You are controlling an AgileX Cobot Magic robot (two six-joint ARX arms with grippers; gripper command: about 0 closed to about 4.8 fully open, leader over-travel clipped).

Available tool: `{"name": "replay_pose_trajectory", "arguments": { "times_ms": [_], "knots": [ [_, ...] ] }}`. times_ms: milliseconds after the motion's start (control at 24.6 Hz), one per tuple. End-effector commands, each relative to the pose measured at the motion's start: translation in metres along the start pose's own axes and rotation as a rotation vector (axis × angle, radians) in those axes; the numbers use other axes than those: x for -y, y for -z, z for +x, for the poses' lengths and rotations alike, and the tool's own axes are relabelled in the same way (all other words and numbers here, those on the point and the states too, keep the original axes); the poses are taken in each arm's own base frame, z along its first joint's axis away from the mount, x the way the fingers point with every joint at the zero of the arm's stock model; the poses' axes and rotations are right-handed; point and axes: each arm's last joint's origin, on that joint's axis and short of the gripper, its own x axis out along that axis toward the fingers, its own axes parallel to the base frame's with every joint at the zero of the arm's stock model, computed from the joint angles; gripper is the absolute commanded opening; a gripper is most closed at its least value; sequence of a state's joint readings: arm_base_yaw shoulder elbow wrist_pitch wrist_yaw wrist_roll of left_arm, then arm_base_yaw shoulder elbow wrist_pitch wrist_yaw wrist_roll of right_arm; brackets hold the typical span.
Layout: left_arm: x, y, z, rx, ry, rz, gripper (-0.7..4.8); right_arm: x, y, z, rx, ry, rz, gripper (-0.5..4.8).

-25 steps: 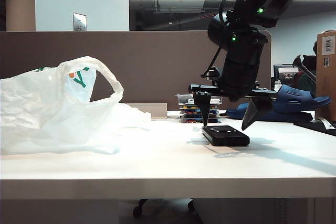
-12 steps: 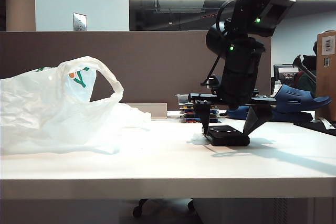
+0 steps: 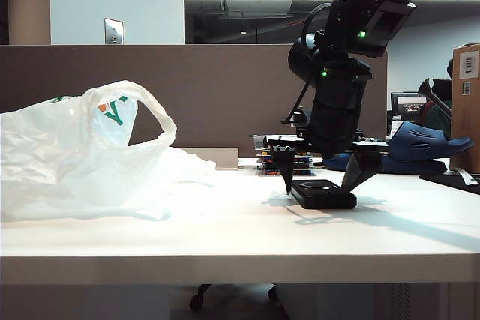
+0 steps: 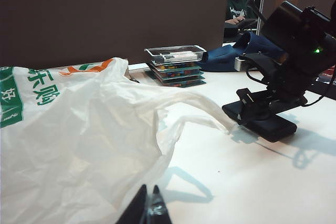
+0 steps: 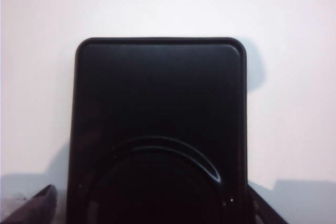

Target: Put the power bank into the bag.

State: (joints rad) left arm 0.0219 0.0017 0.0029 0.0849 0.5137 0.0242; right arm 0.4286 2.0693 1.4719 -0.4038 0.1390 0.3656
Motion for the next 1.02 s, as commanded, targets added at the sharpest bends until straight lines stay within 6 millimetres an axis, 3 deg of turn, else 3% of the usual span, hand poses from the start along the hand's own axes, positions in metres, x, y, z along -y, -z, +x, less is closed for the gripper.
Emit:
{"name": "replay_pose_trajectory", "arguments": {
  "times_ms": [41,936,1017],
  "knots": [
    [0.0001,-0.0024,-0.0002,0.009,0.002,-0.001,-0.06,0.0006,0.0069,0.0041,-0.051,0.007,0.005,4.79],
    [0.0001,-0.0025,-0.0002,0.01,0.002,-0.001,-0.06,0.0029,0.0163,0.0031,-0.157,0.012,0.034,4.79],
    [0.0001,-0.0025,-0.0002,0.01,0.002,0.0,-0.06,0.003,0.0166,0.0031,-0.159,0.012,0.033,4.18]
  ]
}}
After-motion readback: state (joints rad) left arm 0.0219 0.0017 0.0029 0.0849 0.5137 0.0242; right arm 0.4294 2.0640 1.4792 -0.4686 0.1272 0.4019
